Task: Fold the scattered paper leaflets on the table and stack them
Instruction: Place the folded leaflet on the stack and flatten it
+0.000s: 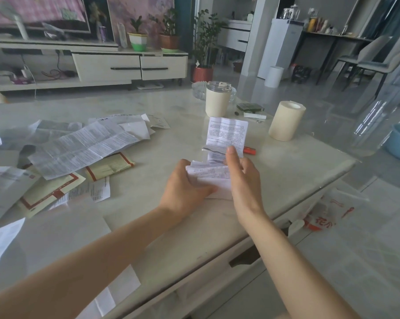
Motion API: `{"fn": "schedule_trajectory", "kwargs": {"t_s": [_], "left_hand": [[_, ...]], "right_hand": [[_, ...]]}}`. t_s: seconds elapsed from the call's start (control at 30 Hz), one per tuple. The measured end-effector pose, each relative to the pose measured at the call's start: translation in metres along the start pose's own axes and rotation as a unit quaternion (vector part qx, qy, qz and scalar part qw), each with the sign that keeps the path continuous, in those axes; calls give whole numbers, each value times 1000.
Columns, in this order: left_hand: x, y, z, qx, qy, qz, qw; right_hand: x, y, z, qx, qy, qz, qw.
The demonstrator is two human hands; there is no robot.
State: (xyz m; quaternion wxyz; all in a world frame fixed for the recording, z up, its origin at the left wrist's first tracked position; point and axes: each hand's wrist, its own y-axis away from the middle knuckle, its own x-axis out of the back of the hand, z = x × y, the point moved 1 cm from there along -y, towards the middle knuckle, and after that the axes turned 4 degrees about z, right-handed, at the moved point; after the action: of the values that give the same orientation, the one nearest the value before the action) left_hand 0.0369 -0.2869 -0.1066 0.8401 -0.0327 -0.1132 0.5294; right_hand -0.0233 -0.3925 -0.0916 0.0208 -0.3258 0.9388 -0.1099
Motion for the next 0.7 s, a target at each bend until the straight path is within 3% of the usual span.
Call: {"fn": "schedule_trajectory", "kwargs": {"t_s": [0.2,0.33,0.43,0.5,0.57,0.7], "left_hand": [[1,-1,0,-33,13,-32,999],[1,-2,0,-22,37,-39,998],[4,-6,-3,-15,24,-19,999],[9,-8,-1,-22,21,-7,1000],[13,-11,3,-33,16,-24,999],[7,-21,13,17,-16,-44,999]], "right_hand": [[-7,-1,5,96,89,34,991],[-12,2,5,95,96,50,990],[-11,-2,-3,31,55,-41,997],[0,-6,-5,-9,61,-165,984],[11,-11,-3,-13,91,-227,970],[19,-22,4,-30,120,-118,985]]}}
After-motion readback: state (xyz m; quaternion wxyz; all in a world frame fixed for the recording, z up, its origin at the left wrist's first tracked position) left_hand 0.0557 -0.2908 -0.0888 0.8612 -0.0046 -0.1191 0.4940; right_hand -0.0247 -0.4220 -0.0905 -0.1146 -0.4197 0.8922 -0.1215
